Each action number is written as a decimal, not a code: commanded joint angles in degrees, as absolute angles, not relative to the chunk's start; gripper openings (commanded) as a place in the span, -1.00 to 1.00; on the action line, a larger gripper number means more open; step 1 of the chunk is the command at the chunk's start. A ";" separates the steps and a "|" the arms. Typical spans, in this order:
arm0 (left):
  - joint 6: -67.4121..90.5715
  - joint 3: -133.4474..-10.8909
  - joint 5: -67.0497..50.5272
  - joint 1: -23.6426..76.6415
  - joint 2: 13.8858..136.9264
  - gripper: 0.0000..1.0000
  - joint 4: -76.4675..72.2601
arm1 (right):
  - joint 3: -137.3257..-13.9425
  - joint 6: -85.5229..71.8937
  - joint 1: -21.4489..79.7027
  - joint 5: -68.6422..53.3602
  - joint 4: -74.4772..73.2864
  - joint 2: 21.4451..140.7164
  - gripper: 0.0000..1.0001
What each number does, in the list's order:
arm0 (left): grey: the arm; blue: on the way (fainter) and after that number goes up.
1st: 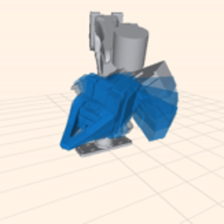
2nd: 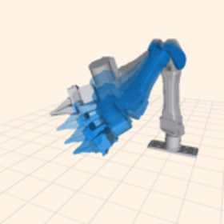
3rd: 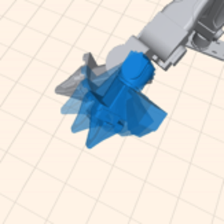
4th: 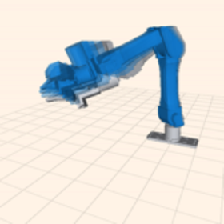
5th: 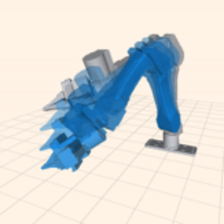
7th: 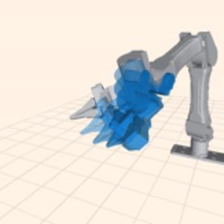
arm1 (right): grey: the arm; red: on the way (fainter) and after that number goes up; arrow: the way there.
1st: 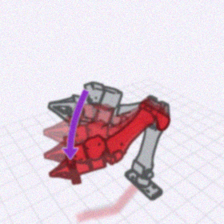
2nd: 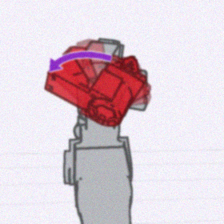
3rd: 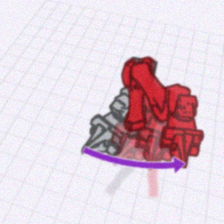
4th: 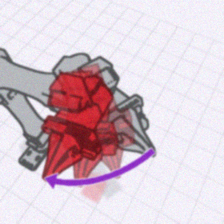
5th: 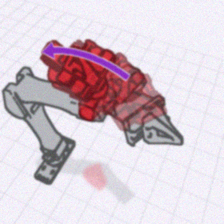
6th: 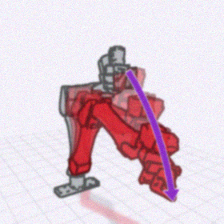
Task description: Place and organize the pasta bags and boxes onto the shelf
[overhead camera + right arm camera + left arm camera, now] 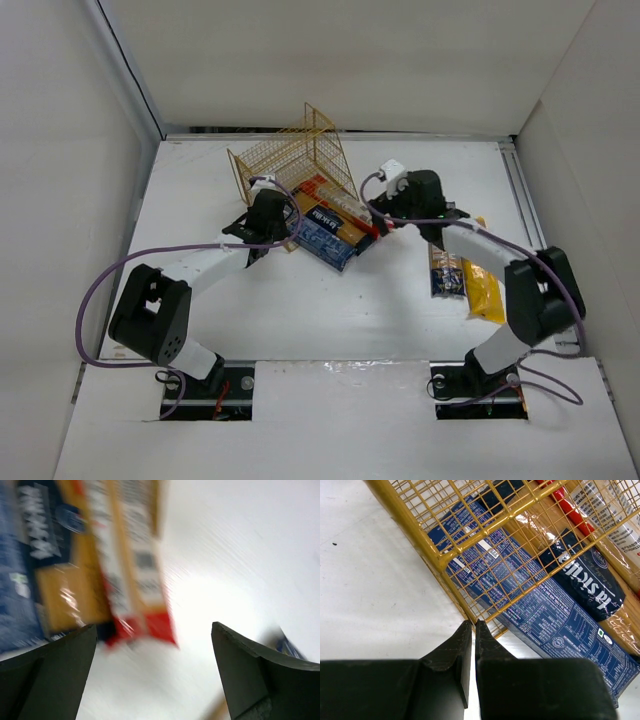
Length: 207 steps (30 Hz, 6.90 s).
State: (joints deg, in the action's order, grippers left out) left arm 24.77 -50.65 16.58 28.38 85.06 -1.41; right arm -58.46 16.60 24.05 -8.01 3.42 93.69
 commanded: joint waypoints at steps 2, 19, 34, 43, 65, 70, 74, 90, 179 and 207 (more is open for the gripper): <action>24.17 -51.94 12.22 28.92 84.55 -1.00 -4.48 | -54.85 10.20 17.67 2.35 -15.69 85.53 1.00; 23.64 -51.42 11.69 28.92 82.62 -1.00 -4.48 | -46.41 10.54 3.08 -1.66 -25.50 85.16 1.00; 24.17 -51.94 11.69 28.92 83.14 -1.00 -3.96 | -50.36 13.62 3.08 -8.00 -21.80 90.70 -0.78; 23.64 -52.47 11.69 28.92 83.67 -1.00 -2.81 | -51.41 17.23 7.56 -8.09 -17.67 76.58 -1.00; 23.12 -53.53 10.63 28.92 83.67 -1.00 -2.29 | -60.29 16.08 30.93 5.62 -6.52 60.21 -1.00; 23.12 -53.00 10.63 28.92 83.67 -1.00 -2.81 | -59.77 17.14 33.74 4.93 0.08 62.48 -1.00; 22.59 -53.00 10.63 28.92 83.67 -1.00 -2.81 | -61.07 18.36 35.68 2.21 6.40 68.27 -1.00; 22.06 -53.00 7.30 28.92 83.67 -1.00 -3.96 | -63.64 17.75 38.49 -6.93 25.81 87.62 -1.00; 19.42 -59.77 12.12 28.92 69.54 1.00 4.74 | -54.58 16.87 -10.11 -10.08 -21.36 93.36 -0.66; 35.07 -48.25 13.80 25.22 61.61 1.00 13.36 | -130.13 85.52 32.33 -29.19 -23.01 110.46 -1.00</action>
